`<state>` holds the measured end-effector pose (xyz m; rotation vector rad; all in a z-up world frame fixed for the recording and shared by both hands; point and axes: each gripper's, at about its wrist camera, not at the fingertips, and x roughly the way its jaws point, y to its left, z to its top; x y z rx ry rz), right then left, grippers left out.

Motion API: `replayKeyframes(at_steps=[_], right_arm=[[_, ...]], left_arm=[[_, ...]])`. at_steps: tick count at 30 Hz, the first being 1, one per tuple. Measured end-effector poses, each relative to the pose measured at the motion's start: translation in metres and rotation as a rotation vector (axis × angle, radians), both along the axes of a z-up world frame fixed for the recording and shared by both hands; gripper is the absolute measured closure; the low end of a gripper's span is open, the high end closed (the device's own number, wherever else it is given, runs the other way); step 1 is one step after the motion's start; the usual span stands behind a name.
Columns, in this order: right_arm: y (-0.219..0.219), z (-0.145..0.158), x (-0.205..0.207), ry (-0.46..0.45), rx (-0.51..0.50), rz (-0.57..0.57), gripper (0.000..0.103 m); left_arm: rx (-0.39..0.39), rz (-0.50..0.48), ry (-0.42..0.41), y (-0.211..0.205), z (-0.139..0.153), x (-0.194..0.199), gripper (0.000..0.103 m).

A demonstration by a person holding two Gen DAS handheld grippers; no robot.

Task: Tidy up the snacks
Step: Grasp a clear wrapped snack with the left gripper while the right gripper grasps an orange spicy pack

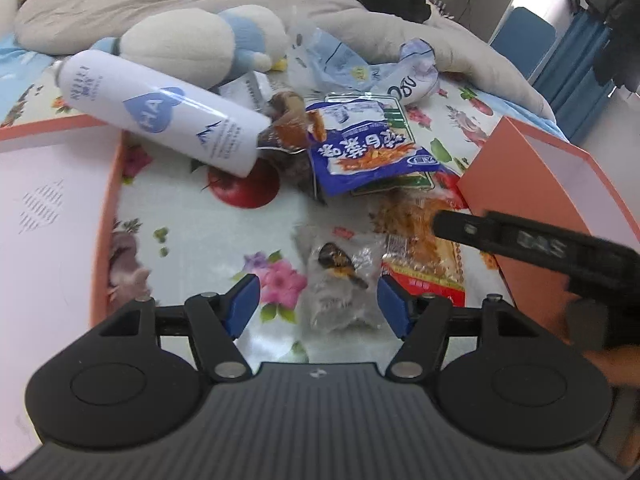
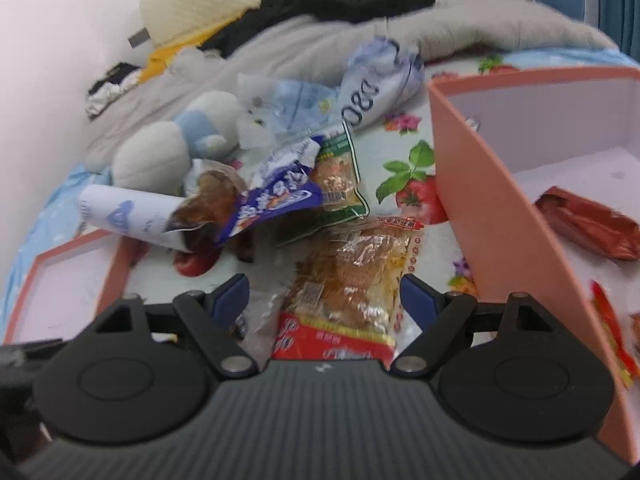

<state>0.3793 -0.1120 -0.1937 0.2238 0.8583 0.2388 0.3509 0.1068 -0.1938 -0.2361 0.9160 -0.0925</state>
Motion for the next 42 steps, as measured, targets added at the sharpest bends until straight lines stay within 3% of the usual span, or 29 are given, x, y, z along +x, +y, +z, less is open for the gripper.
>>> replayKeyframes(at_steps=[7,12,20,28,31,42], right_arm=[[0.012,-0.023,0.031,0.021,-0.016,-0.012,0.019],[0.017,-0.036,0.038,0.008,-0.084,-0.049,0.019],[0.020,-0.053,0.046,0.012,-0.166,0.003,0.016],[0.026,-0.055,0.051,0.000,-0.221,0.087,0.017],[0.028,-0.054,0.051,-0.006,-0.225,0.107,0.023],[0.031,-0.046,0.031,-0.039,-0.246,0.193,0.067]], left_arm=[[0.027,-0.062,-0.004,-0.014,-0.021,0.016,0.035],[0.044,-0.095,-0.034,-0.021,-0.025,0.021,0.037],[0.031,-0.095,0.020,-0.027,-0.042,0.024,0.058],[0.046,-0.056,0.025,-0.034,-0.041,0.024,0.064],[0.057,-0.041,0.033,-0.037,-0.039,0.022,0.065],[0.076,0.031,0.061,-0.034,-0.033,-0.010,0.067]])
